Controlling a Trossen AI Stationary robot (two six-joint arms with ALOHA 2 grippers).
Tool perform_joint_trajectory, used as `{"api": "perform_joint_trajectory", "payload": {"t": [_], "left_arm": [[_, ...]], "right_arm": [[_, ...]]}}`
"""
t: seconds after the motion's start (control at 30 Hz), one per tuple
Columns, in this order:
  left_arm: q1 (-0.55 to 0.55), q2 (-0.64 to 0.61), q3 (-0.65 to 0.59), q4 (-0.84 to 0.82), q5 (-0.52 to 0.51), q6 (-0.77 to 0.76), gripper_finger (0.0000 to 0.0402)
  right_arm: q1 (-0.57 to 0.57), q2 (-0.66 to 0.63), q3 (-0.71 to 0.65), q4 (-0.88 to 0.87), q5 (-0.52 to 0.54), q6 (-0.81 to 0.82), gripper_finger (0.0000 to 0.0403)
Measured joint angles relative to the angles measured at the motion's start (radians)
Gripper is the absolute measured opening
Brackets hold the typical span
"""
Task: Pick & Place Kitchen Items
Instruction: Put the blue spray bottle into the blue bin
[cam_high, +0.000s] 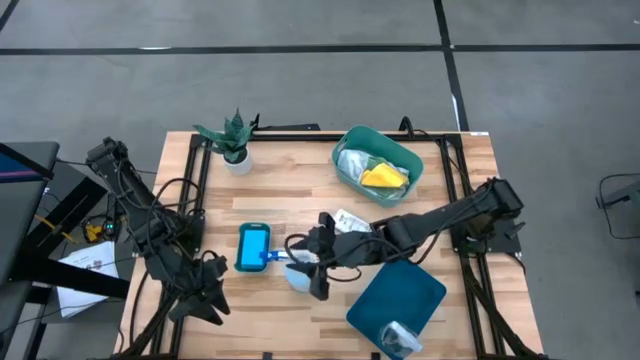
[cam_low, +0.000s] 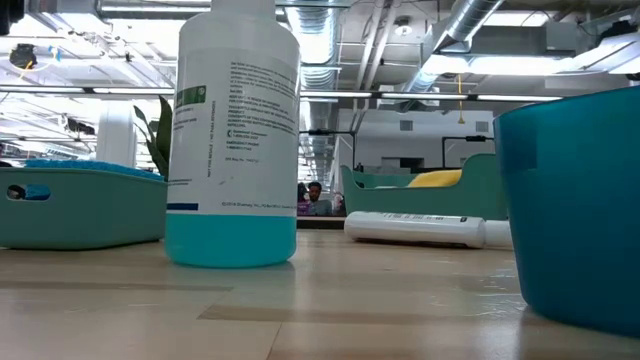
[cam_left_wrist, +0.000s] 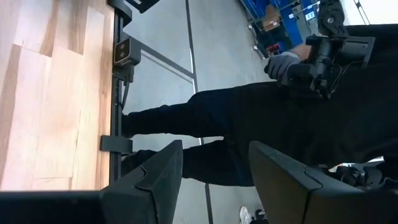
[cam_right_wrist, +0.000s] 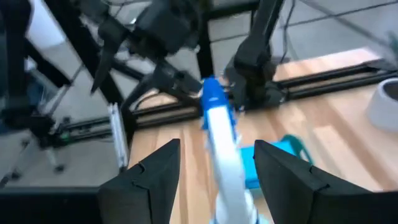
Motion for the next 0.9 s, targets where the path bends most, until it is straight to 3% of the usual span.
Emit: {"api": "perform_joint_trajectory", "payload": {"t": [0.1, 0.53, 0.9], "left_arm": [[0.000, 0.000, 0.000, 0.006, -0.002, 0.001, 0.0182], [0.000, 0.000, 0.000, 0.008, -0.004, 0.002, 0.0182], [0.000, 0.000, 0.000, 0.008, -0.017, 0.010, 0.0182]], "right_arm": [[-0.003, 0.002, -0.002, -0.008, 0.042, -0.009, 0.0195], [-0.019, 0.005, 0.000, -0.023, 0.037, -0.013, 0.0189], [-0.019, 0.005, 0.000, -0.017, 0.014, -0.001, 0.0083]]}}
